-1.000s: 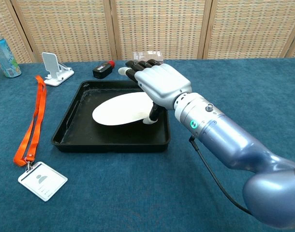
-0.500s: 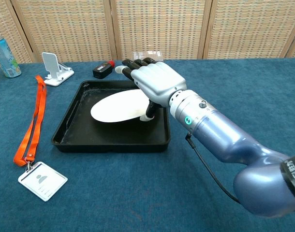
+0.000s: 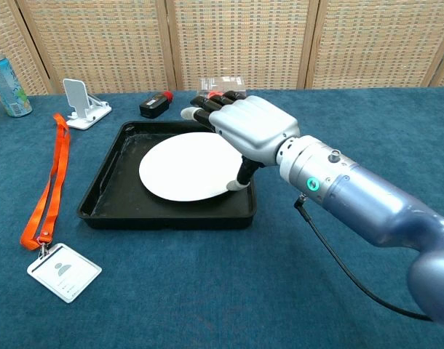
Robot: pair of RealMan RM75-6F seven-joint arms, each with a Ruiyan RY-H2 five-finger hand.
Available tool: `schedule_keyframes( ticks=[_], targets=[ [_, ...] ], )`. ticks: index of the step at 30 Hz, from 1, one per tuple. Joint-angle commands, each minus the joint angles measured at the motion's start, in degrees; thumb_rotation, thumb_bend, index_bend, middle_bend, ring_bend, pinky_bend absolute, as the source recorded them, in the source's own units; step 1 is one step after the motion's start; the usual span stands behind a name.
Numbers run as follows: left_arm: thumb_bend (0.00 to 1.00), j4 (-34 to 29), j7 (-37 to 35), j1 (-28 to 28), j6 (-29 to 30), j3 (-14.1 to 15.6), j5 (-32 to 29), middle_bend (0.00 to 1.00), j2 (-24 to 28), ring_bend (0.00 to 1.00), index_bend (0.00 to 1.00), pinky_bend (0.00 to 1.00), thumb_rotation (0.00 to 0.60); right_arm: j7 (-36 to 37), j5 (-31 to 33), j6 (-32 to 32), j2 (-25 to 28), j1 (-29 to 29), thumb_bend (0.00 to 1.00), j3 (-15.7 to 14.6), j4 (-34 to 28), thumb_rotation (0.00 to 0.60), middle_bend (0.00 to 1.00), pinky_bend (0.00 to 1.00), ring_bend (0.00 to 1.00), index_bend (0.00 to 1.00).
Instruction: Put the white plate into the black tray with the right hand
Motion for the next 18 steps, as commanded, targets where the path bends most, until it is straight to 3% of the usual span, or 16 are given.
schedule_keyframes(
  ticks=[1, 7, 11, 18],
  targets=[
    [0.03, -0.2, -0.1, 0.2, 0.4, 0.1, 0.4, 0.00, 0.1, 0.00, 0.00, 0.00, 0.600, -3.0, 0.4, 2.0, 3.8, -3.7, 0.00, -2.0, -6.0, 0.600, 0.00, 0.00, 0.00, 0.00],
    [0.02, -0.5, 0.0, 0.4, 1.2, 0.2, 1.1, 0.00, 0.3, 0.00, 0.00, 0.00, 0.600, -4.2, -2.1, 7.9, 11.3, -9.4, 0.00, -5.6, -15.5, 0.600, 0.00, 0.00, 0.00, 0.00],
    [0.03, -0.8, 0.0, 0.7, 1.9, 0.4, 1.7, 0.00, 0.6, 0.00, 0.00, 0.00, 0.600, -2.2, -3.7, 14.5, 19.0, -16.1, 0.00, -9.4, -23.2, 0.600, 0.00, 0.00, 0.00, 0.00],
    [0.03, -1.9, 1.7, 1.1, 3.2, 0.6, 2.9, 0.00, 0.8, 0.00, 0.00, 0.00, 0.600, 3.1, -5.9, 22.6, 27.1, -25.3, 0.00, -14.5, -26.0, 0.600, 0.00, 0.00, 0.00, 0.00]
  ],
)
